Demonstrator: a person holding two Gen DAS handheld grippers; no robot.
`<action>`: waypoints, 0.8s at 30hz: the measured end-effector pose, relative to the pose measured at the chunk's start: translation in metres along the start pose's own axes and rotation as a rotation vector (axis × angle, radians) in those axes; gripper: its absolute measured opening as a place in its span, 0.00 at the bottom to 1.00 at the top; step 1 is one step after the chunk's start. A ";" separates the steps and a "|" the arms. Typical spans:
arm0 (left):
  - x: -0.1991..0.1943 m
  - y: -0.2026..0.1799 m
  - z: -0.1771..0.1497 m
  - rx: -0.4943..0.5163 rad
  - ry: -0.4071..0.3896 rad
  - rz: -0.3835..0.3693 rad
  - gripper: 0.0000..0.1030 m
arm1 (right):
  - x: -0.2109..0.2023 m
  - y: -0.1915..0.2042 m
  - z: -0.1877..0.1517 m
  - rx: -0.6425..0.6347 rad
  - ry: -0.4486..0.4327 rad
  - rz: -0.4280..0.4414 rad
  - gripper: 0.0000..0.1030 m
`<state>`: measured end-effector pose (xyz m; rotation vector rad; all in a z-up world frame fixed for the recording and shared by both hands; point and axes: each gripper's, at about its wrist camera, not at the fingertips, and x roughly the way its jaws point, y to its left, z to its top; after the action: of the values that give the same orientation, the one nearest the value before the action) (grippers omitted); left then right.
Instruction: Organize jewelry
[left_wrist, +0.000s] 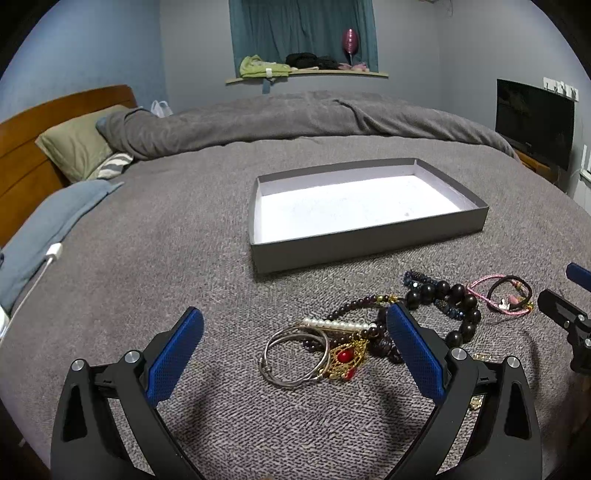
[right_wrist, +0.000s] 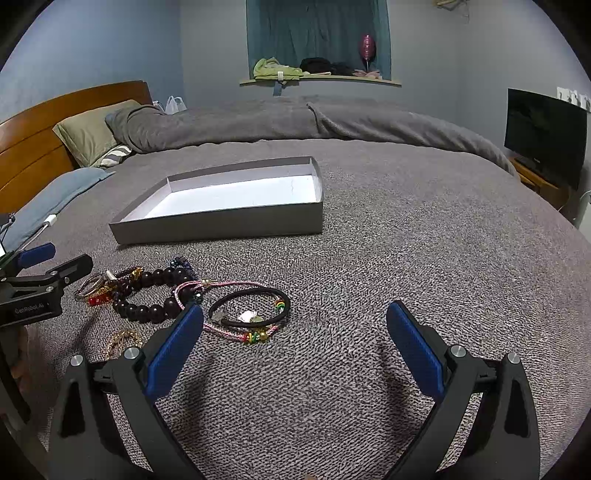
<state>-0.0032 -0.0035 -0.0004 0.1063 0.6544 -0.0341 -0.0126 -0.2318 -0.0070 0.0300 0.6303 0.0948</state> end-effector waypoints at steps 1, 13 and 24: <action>0.000 0.000 0.000 0.000 -0.001 0.000 0.96 | 0.000 0.000 0.000 0.000 0.000 0.000 0.95; 0.001 0.001 -0.001 0.001 0.000 0.002 0.96 | 0.000 0.004 -0.002 -0.011 0.006 0.002 0.95; 0.001 0.001 -0.001 0.000 -0.001 0.002 0.96 | 0.001 0.005 -0.001 -0.012 0.007 0.004 0.95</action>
<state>-0.0026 -0.0022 -0.0015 0.1073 0.6532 -0.0321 -0.0130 -0.2272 -0.0085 0.0191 0.6369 0.1022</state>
